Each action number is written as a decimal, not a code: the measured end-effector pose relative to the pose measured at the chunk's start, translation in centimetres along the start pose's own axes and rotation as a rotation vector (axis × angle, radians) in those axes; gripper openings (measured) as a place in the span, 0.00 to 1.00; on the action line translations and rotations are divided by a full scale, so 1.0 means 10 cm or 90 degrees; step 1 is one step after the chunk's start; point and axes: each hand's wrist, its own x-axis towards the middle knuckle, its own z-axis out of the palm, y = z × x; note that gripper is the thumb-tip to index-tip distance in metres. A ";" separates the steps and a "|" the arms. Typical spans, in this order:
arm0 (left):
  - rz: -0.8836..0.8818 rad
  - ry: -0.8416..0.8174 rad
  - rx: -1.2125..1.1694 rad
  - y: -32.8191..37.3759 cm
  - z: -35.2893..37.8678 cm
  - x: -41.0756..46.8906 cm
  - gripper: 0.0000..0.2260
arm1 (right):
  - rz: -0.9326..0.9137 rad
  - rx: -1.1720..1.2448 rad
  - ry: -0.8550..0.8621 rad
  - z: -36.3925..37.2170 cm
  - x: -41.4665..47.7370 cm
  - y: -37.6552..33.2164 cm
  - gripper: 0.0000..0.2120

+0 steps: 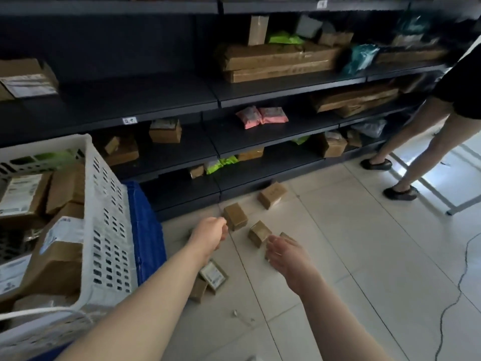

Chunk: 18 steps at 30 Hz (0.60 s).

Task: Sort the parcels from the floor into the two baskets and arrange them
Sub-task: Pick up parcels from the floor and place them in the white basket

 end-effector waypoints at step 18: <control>-0.287 0.196 0.011 -2.59 0.13 3.00 0.11 | 0.238 -0.061 -0.071 0.72 3.01 2.34 0.05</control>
